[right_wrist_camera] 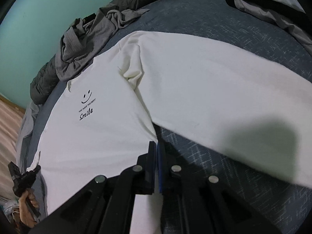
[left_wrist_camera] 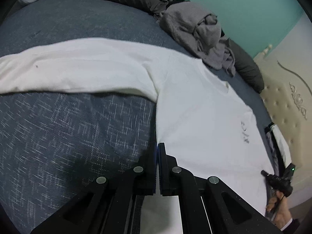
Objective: Fold clothes
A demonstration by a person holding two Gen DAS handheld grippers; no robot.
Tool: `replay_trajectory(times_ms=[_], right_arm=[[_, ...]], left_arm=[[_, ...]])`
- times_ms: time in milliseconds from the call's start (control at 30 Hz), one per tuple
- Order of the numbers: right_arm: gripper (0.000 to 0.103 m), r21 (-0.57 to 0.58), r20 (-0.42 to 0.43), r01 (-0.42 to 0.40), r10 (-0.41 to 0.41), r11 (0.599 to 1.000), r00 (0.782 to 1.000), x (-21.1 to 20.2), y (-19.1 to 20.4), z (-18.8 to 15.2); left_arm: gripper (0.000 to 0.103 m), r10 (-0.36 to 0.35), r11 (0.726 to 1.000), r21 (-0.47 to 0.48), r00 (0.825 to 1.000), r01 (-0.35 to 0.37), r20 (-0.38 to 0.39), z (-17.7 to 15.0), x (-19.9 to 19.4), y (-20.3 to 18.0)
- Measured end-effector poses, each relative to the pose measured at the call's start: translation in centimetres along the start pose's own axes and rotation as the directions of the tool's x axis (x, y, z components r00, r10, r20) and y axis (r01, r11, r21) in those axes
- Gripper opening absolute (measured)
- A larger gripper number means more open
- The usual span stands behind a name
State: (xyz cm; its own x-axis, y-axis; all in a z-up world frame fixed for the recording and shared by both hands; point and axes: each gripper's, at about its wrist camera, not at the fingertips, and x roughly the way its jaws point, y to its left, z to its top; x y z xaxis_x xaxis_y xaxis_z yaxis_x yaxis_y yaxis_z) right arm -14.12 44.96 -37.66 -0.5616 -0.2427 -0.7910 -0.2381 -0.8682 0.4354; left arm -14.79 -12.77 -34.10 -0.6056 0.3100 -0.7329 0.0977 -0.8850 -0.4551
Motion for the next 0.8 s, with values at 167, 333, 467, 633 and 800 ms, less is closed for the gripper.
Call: replay_trajectory(times_ms=[167, 333, 467, 633, 800], right_arm=[[0.002, 0.002, -0.015, 0.020, -0.020, 1.000, 1.000, 0.5, 0.2, 0.0], [0.018, 0.005, 0.009, 0.092, -0.092, 0.996, 0.996, -0.1, 0.8, 0.3], [0.023, 0.006, 0.052, 0.094, -0.094, 0.996, 0.994, -1.7, 0.8, -0.1], [0.031, 0.078, 0.049, 0.027, -0.031, 0.997, 0.998, -3.4, -0.3, -0.9], [0.032, 0.061, -0.070, -0.026, 0.030, 0.998, 0.997, -4.6, 0.0, -0.5]], left_arm=[[0.001, 0.018, 1.000, -0.006, 0.999, -0.018, -0.030, -0.1, 1.0, 0.2], [0.003, 0.077, 0.997, -0.023, 0.996, -0.079, -0.051, -0.3, 1.7, 1.2], [0.003, 0.085, 0.995, -0.048, 0.995, -0.088, -0.047, -0.1, 1.0, 2.0], [0.004, 0.080, 0.996, -0.033, 0.996, -0.082, -0.050, -0.7, -0.5, 1.8], [0.007, 0.097, 0.995, -0.003, 0.993, -0.097, -0.069, -1.8, -2.8, 1.0]])
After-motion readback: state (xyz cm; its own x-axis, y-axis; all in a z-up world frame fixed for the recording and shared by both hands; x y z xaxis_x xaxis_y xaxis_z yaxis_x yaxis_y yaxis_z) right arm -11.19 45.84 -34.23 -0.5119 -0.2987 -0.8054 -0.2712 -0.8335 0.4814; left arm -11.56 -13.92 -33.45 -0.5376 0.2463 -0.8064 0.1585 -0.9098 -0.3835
